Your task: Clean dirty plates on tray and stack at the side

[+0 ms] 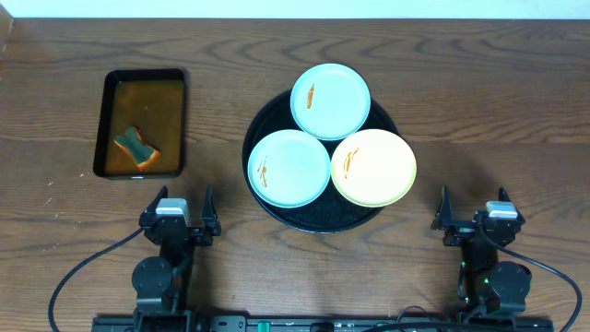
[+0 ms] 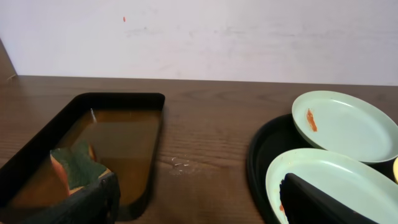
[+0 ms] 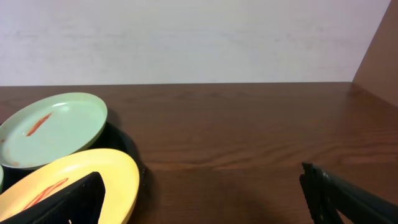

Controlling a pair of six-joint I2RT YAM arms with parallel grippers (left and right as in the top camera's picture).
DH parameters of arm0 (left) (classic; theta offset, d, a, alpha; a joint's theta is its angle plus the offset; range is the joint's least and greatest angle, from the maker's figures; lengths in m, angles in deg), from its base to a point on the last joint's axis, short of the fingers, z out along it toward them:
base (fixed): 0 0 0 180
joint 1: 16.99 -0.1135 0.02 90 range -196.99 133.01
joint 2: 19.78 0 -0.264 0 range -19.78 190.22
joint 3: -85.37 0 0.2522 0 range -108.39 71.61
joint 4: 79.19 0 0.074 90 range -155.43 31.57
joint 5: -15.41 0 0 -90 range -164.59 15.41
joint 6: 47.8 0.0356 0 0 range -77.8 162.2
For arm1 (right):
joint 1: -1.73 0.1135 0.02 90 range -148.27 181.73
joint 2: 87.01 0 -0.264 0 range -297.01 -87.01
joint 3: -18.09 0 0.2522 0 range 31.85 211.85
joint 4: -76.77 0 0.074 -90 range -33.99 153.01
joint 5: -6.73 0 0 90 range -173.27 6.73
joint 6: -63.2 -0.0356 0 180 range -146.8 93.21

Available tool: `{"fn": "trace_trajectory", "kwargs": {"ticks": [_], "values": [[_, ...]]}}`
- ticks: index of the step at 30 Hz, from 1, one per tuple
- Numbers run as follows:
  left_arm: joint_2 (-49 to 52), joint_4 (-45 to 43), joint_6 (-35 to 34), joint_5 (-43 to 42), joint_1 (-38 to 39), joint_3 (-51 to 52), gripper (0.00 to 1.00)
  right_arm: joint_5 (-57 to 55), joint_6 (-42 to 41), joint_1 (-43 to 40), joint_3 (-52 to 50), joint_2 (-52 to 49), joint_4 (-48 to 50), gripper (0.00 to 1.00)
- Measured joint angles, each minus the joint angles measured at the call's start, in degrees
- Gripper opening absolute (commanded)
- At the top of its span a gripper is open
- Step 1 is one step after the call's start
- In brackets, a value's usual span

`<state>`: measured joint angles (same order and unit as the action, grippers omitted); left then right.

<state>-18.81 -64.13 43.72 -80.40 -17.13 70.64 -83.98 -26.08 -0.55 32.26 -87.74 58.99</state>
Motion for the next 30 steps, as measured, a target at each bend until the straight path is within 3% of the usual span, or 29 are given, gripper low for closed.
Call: {"fn": "trace_trajectory", "kwargs": {"ticks": [27,30], "values": [[0.0,0.0,0.0,0.0,0.0,0.0,0.83,0.0,0.0,0.0,0.0,0.0,0.0,0.99],[0.0,-0.6,-4.3,-4.6,-0.1,0.0,0.83,0.0,0.0,0.0,0.0,0.0,0.0,0.99]]}}
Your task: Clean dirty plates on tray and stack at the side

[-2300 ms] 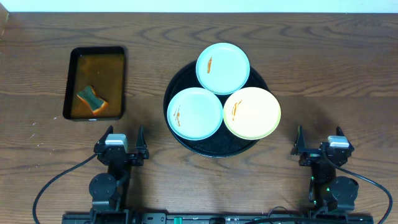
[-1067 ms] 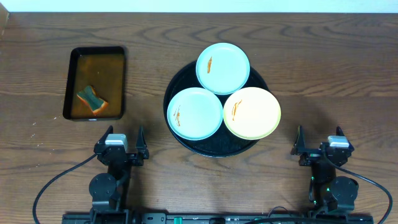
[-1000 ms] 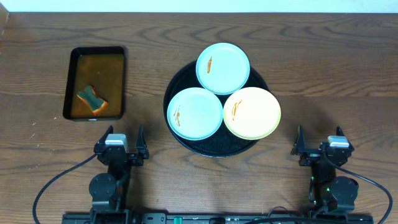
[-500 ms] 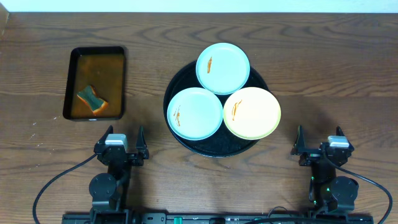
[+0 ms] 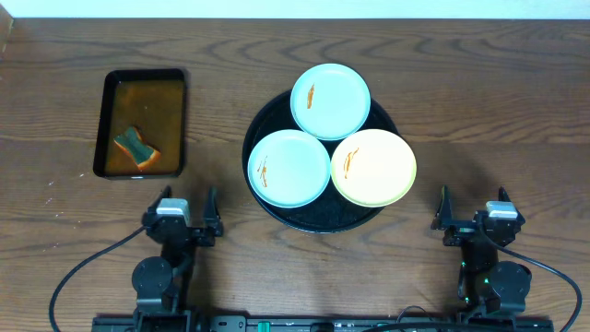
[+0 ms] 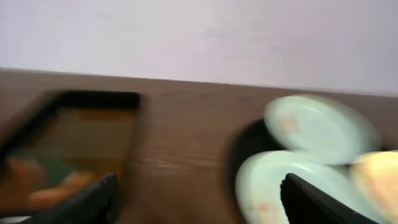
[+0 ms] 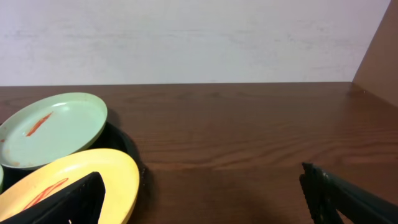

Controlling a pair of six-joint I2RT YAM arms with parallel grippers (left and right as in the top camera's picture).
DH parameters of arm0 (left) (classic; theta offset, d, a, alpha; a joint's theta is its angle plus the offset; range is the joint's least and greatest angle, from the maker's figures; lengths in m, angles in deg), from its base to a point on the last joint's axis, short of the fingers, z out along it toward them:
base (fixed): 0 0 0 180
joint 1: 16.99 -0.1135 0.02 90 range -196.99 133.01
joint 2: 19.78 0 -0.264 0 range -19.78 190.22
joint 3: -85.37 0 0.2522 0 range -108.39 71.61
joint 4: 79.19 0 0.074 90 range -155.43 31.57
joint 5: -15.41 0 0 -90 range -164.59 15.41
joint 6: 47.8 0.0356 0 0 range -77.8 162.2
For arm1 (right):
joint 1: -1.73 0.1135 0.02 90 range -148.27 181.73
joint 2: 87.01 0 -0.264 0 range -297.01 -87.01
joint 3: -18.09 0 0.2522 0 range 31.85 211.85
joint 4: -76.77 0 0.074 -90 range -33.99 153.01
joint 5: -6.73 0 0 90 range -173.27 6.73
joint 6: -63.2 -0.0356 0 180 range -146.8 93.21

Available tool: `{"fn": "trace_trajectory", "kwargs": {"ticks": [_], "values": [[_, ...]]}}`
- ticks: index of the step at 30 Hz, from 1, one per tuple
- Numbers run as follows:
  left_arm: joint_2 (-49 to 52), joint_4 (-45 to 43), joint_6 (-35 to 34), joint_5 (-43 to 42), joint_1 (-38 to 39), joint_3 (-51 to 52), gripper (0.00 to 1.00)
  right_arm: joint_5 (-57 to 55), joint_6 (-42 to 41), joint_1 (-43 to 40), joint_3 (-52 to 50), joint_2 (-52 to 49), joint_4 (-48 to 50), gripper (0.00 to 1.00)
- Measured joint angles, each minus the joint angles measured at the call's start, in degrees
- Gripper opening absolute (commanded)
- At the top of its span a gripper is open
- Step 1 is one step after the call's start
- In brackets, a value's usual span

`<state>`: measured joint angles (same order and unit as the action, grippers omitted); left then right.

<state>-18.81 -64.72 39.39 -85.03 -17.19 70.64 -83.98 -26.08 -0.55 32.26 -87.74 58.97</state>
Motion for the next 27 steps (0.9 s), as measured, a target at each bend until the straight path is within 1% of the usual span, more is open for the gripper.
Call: {"fn": "trace_trajectory", "kwargs": {"ticks": [1,3,5,7,8,9,11,12,13,15,16,18,19,20,22,24,27], "values": [[0.0,-0.3,-2.7,-3.0,0.0,0.0,0.83,0.0,0.0,0.0,0.0,0.0,0.0,0.99],[0.0,-1.0,-10.7,-12.0,0.0,-0.1,0.83,0.0,0.0,0.0,0.0,0.0,0.0,0.99],[0.0,-1.6,-19.0,-18.5,0.0,-0.1,0.83,0.0,0.0,0.0,0.0,0.0,0.0,0.99],[0.1,-2.7,-26.0,-22.3,0.0,0.0,0.83,0.0,0.0,0.0,0.0,0.0,0.0,0.99],[0.2,-5.4,-29.4,-24.0,0.1,0.3,0.83,0.0,0.0,0.0,0.0,0.0,0.0,0.99],[0.3,-9.0,-31.7,-25.2,0.1,0.6,0.83,0.0,0.0,0.0,0.0,0.0,0.0,0.99],[0.5,-20.9,-35.6,-27.1,0.1,0.6,0.83,0.0,0.0,0.0,0.0,0.0,0.0,0.99],[0.5,-25.6,-36.4,-27.7,0.1,0.3,0.83,0.0,0.0,0.0,0.0,0.0,0.0,0.99],[0.4,-28.3,-36.7,-28.3,0.1,-0.2,0.83,0.0,0.0,0.0,0.0,0.0,0.0,0.99],[0.4,-28.2,-36.1,-28.9,0.1,-2.7,0.83,0.0,0.0,0.0,0.0,0.0,0.0,0.99],[0.5,-25.2,-35.0,-29.1,0.1,-4.9,0.83,0.0,0.0,0.0,0.0,0.0,0.0,0.99],[1.2,-15.4,-32.0,-28.5,0.0,-9.9,0.83,0.0,0.0,0.0,0.0,0.0,0.0,0.99],[2.7,-4.3,-28.5,-26.7,-0.1,-14.9,0.83,0.0,0.0,0.0,0.0,0.0,0.0,0.99],[4.5,1.1,-26.2,-25.1,-0.2,-18.1,0.83,0.0,0.0,0.0,0.0,0.0,0.0,0.99],[9.6,15.7,-20.7,-19.1,-0.6,-27.0,0.83,-0.1,0.0,0.0,0.0,0.0,0.1,0.99],[17.8,29.8,-16.1,-10.6,-0.9,-38.0,0.83,-0.1,0.0,0.0,0.0,-0.1,0.0,0.99],[28.2,41.6,-12.2,-2.1,-1.2,-49.9,0.83,-0.2,0.0,0.0,0.0,-0.1,0.0,0.99]]}}
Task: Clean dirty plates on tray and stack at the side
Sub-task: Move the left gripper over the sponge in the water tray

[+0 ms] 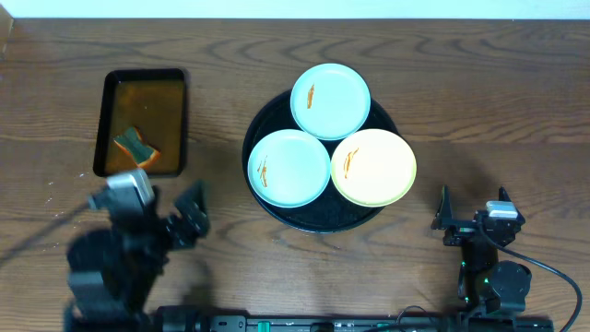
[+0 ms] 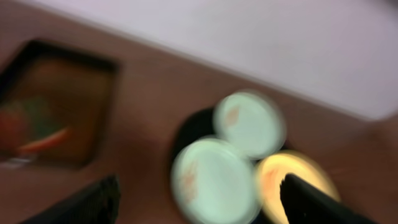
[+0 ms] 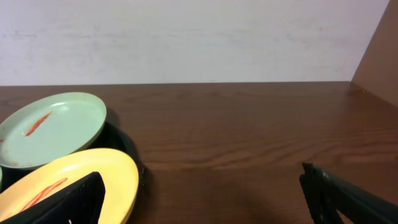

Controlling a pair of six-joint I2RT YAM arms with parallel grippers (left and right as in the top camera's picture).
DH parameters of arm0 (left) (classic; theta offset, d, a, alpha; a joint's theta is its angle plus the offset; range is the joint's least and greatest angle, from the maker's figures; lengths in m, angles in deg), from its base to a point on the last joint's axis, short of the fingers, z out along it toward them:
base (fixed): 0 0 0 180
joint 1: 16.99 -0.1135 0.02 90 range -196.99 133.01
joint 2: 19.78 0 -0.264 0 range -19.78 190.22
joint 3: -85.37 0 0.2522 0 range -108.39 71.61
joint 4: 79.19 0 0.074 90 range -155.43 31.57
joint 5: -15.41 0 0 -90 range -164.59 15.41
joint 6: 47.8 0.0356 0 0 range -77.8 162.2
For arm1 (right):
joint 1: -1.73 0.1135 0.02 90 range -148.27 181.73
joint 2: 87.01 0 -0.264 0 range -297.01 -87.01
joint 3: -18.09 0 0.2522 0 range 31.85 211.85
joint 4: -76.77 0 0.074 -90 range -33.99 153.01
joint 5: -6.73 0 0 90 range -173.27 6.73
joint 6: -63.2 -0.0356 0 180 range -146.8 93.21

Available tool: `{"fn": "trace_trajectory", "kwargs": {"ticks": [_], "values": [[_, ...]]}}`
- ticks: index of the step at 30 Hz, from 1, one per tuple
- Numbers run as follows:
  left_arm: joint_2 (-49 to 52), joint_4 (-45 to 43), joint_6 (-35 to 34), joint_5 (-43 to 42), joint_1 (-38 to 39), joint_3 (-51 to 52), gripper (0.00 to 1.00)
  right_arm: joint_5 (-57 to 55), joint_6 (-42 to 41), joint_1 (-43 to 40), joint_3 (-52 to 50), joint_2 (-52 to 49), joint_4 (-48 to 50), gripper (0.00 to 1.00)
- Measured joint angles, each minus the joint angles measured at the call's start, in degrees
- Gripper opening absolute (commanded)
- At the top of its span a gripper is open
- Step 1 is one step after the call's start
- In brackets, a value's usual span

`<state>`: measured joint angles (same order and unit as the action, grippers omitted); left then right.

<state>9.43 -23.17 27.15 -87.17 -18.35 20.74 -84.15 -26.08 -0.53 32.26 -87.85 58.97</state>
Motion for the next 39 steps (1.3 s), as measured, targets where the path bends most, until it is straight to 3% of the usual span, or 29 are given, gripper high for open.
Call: {"fn": "trace_trajectory", "kwargs": {"ticks": [5,12,16,17,19,29,32,33,39], "values": [[15.9,12.0,3.5,6.9,0.0,-14.7,0.83,0.0,0.0,0.0,0.0,-0.1,0.0,0.99],[26.0,10.4,4.6,11.6,-0.8,-18.8,0.83,0.0,0.0,0.0,0.0,-0.1,0.0,0.99],[40.6,22.6,4.4,11.9,-6.1,-29.6,0.83,0.0,0.0,0.0,0.0,-0.1,0.0,0.99],[43.4,22.6,4.4,11.9,-7.6,-31.5,0.83,0.0,0.0,0.0,0.0,-0.1,0.0,0.99],[50.3,20.4,4.3,12.2,-10.8,-34.8,0.99,0.0,0.0,0.0,0.0,-0.2,0.0,0.99],[68.8,10.0,-2.7,12.5,-18.4,-35.1,0.98,0.0,0.0,0.0,0.0,-0.2,0.0,0.99],[73.2,6.7,-4.4,12.0,-20.0,-35.1,0.93,0.0,0.0,0.0,0.0,-0.2,0.0,0.99],[74.6,6.0,-4.8,11.6,-20.3,-35.1,0.86,0.0,0.0,0.0,0.0,-0.2,0.0,0.99],[82.3,1.6,-6.0,9.7,-20.7,-35.1,0.84,0.0,0.0,0.0,0.0,-0.2,0.0,0.99]]}}
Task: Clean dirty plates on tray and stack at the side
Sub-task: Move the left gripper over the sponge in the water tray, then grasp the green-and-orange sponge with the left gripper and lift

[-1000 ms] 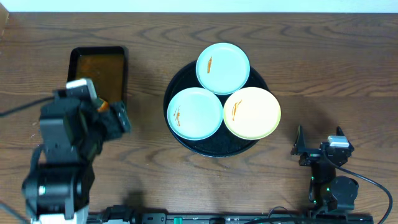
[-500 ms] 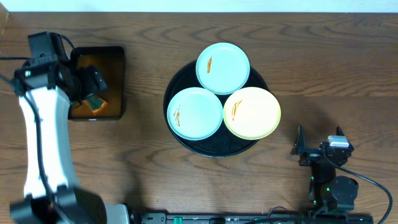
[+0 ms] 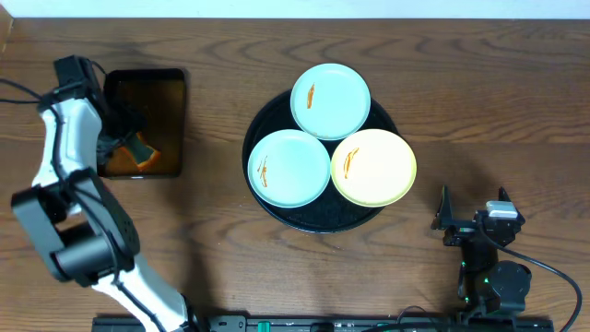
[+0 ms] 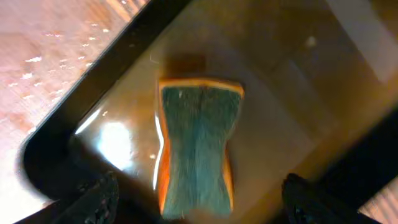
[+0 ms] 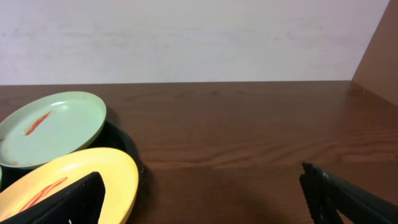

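Three dirty plates lie on the round black tray: a pale green plate at the back, a second pale green plate at front left and a yellow plate at front right, each with an orange smear. A green-topped orange sponge sits in brown water in the black tub. My left gripper hangs open just over the sponge, one finger on either side of its near end. My right gripper rests open on the table to the right of the tray.
The tub's black rim stands above the water, with drops on the wood beside it. Bare wooden table lies between tub and tray and to the right of the yellow plate. A wall corner rises at the far right.
My left arm has reached from just in front of the tub to over it, and its open gripper now looks straight down on the sponge. The right arm and the plates have not moved.
Both arms first rested at the front edge with open grippers. The left wrist view then swung and blurred as the left arm lifted and shifted left. Now the left gripper hangs open over the sponge in the tub. The plates and the right arm stayed put.
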Controlling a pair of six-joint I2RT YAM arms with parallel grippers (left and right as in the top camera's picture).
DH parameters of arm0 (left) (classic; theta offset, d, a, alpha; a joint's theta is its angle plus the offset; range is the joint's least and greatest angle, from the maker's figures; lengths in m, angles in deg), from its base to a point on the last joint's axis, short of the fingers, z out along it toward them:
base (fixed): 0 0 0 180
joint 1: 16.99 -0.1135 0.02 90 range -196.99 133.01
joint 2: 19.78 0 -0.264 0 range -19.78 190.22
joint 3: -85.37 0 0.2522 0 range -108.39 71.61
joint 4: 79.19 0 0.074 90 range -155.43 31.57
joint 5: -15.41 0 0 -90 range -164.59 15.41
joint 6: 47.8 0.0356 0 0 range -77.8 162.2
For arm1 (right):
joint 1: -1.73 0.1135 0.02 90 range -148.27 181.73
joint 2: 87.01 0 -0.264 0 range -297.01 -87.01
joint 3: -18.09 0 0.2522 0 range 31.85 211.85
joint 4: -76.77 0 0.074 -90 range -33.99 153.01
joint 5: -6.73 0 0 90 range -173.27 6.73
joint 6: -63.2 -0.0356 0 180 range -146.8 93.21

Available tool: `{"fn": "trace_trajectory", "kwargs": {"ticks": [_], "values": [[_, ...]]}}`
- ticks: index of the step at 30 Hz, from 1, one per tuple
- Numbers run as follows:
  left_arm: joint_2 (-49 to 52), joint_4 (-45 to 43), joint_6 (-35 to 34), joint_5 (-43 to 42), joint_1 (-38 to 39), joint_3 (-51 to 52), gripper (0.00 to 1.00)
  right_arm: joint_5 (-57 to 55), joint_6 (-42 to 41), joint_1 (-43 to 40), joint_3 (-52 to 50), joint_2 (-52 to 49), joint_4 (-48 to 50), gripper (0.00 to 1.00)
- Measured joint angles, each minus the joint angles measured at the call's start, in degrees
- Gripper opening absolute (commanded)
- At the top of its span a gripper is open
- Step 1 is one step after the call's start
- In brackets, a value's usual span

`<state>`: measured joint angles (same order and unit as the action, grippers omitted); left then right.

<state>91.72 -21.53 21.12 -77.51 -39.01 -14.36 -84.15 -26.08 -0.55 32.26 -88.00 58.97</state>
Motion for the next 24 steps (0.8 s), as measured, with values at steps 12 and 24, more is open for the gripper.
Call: {"fn": "trace_trajectory", "kwargs": {"ticks": [12,24], "values": [[9.0,-5.2,-0.4,-1.2,0.0,0.0,0.52,0.0,0.0,0.0,0.0,0.0,0.0,0.99],[9.0,-3.7,-0.6,-1.2,0.0,0.0,0.44,0.0,0.0,0.0,0.0,0.0,0.0,0.99]]}}
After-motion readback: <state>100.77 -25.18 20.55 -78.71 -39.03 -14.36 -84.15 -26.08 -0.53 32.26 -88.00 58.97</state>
